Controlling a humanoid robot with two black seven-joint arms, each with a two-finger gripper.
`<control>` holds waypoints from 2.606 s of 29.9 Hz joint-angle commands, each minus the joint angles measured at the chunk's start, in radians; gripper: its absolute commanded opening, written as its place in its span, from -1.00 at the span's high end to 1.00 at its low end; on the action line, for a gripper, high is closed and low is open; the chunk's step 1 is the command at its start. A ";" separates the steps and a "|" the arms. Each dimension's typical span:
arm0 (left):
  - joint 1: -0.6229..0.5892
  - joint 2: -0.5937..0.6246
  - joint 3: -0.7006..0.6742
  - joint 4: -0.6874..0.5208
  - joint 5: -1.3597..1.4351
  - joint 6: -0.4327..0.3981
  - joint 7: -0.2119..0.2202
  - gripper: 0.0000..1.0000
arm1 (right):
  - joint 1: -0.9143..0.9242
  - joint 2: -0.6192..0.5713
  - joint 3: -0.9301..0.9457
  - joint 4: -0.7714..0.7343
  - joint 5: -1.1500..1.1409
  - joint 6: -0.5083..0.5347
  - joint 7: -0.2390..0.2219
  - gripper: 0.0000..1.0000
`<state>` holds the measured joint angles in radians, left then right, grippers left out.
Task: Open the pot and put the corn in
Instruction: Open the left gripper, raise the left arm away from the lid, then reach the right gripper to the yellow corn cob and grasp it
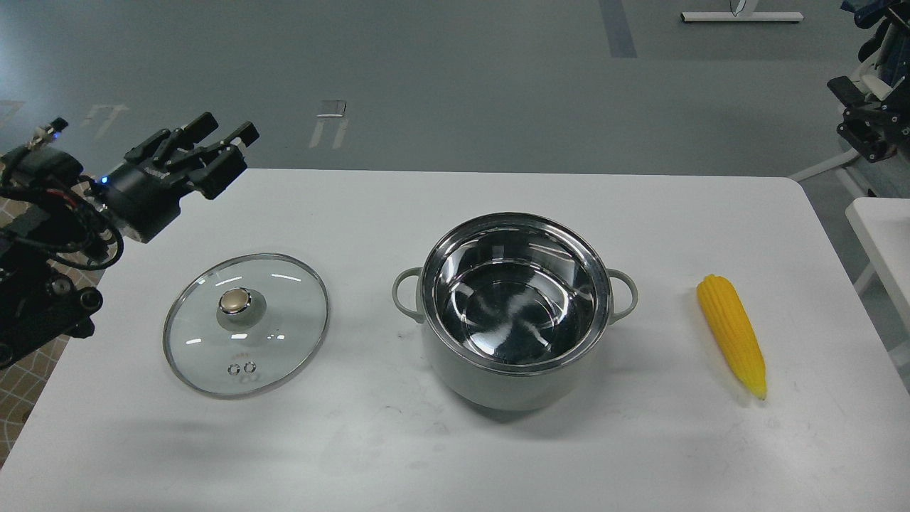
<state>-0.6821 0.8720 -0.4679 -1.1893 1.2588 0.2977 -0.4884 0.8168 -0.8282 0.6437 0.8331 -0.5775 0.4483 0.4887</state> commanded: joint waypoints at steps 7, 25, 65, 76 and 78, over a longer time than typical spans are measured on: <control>-0.146 -0.122 -0.024 -0.013 -0.536 -0.277 0.000 -0.93 | -0.062 -0.232 -0.032 0.256 -0.582 -0.005 0.000 -1.00; -0.145 -0.226 -0.235 -0.041 -0.722 -0.525 0.057 -0.94 | -0.252 -0.158 -0.036 0.268 -1.151 -0.129 0.000 -1.00; -0.136 -0.248 -0.235 -0.041 -0.716 -0.532 0.057 -0.94 | -0.038 0.164 -0.394 -0.043 -1.168 -0.100 0.000 -0.30; -0.136 -0.246 -0.235 -0.041 -0.714 -0.534 0.057 -0.94 | 0.017 0.132 -0.391 0.015 -1.162 -0.088 0.000 1.00; -0.136 -0.248 -0.235 -0.041 -0.714 -0.534 0.057 -0.94 | 0.059 0.096 -0.391 0.052 -1.154 -0.088 0.000 1.00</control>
<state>-0.8176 0.6260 -0.7027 -1.2302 0.5443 -0.2347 -0.4311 0.8258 -0.6928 0.2500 0.8371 -1.7403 0.3621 0.4888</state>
